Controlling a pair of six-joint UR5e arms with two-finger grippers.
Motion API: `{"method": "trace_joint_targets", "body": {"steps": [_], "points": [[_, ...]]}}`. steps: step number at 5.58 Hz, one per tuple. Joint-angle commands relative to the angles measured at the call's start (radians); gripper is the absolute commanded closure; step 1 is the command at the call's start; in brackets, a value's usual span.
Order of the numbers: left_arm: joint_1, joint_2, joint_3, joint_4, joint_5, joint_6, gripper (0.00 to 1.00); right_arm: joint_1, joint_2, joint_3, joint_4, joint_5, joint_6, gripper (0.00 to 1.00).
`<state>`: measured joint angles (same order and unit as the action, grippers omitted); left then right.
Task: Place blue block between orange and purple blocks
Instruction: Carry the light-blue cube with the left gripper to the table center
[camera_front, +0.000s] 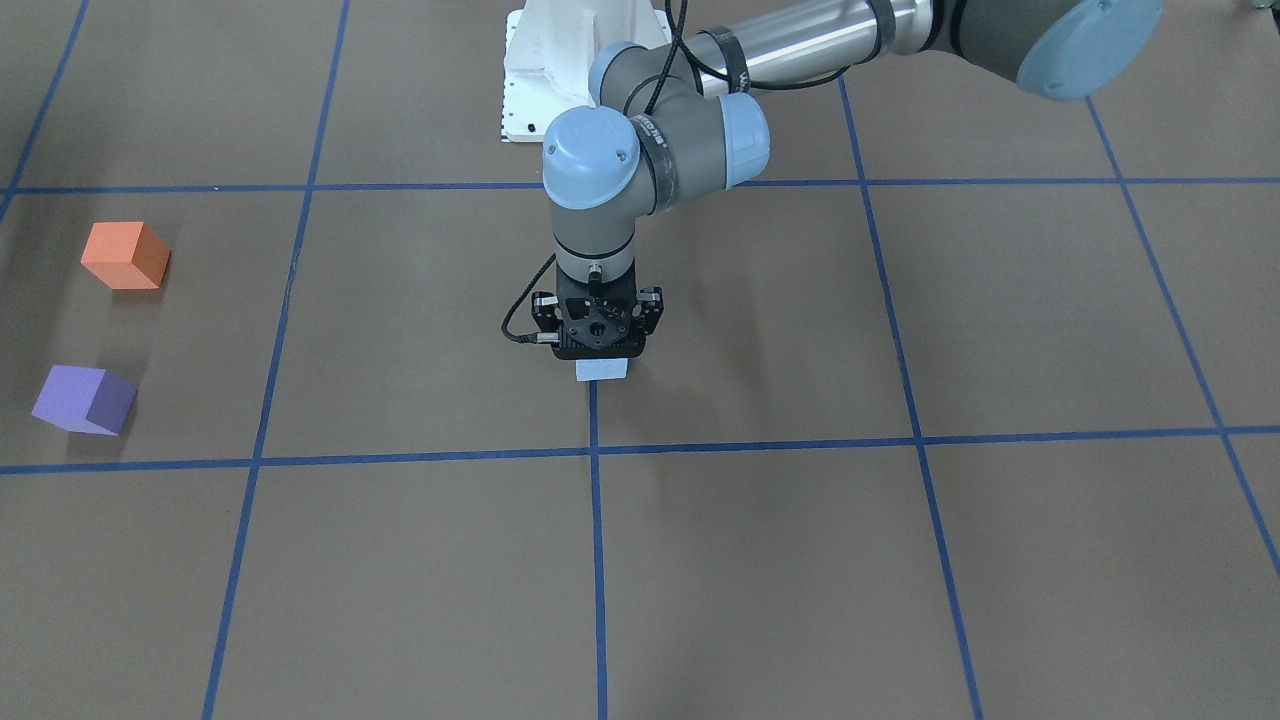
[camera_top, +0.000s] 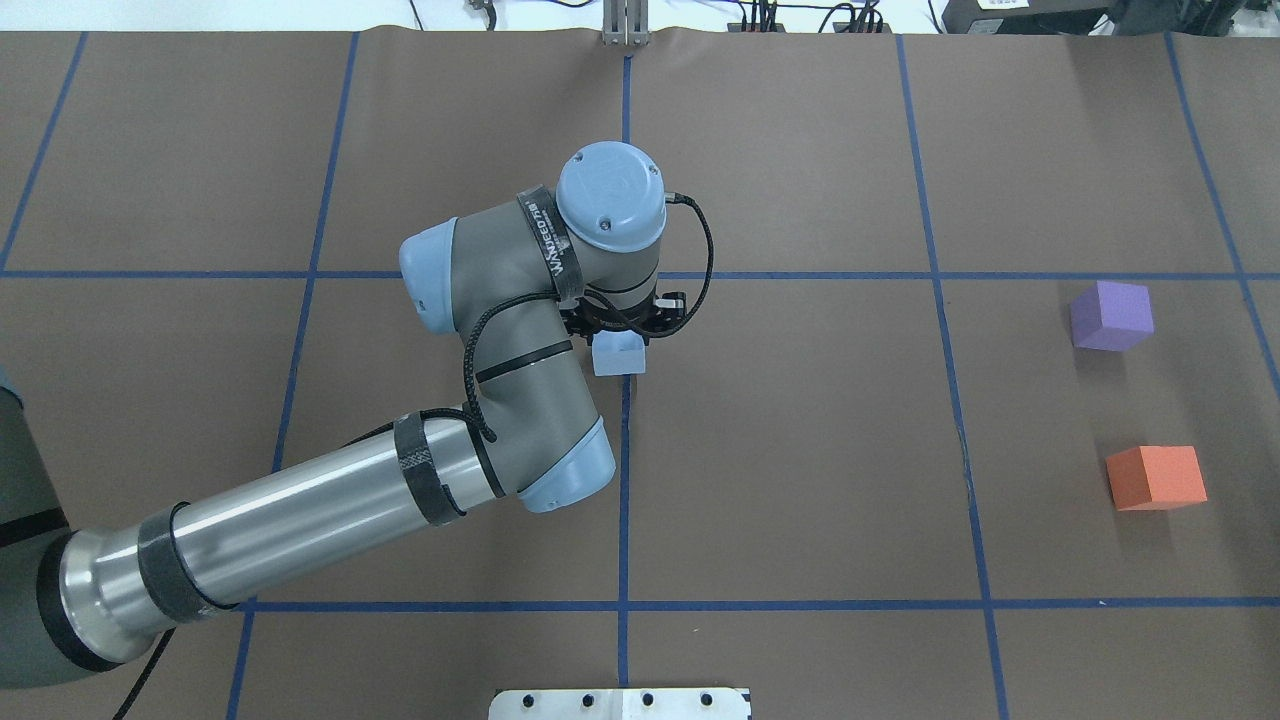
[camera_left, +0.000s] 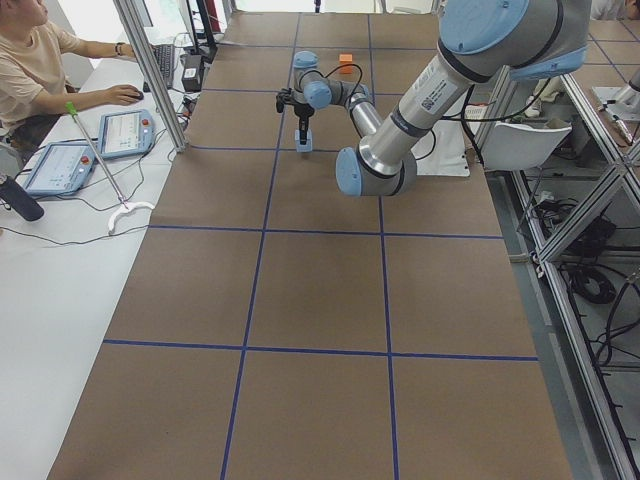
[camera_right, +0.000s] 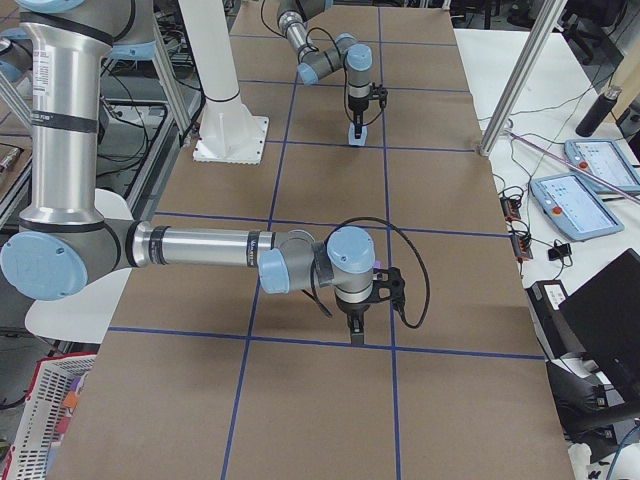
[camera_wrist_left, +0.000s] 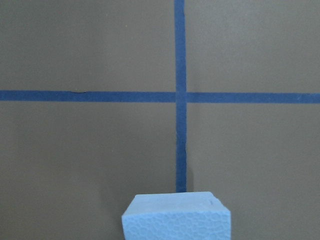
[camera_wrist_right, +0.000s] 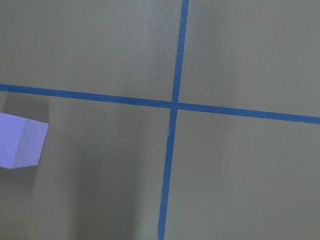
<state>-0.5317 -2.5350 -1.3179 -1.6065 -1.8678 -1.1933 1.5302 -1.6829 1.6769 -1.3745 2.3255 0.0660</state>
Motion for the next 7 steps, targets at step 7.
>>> {"method": "trace_joint_targets", "body": {"steps": [7], "points": [[-0.515,0.55,-0.601,0.165,-0.218,0.702,0.0,-0.053,0.149,-0.034,0.276,-0.011,0.178,0.0]]}}
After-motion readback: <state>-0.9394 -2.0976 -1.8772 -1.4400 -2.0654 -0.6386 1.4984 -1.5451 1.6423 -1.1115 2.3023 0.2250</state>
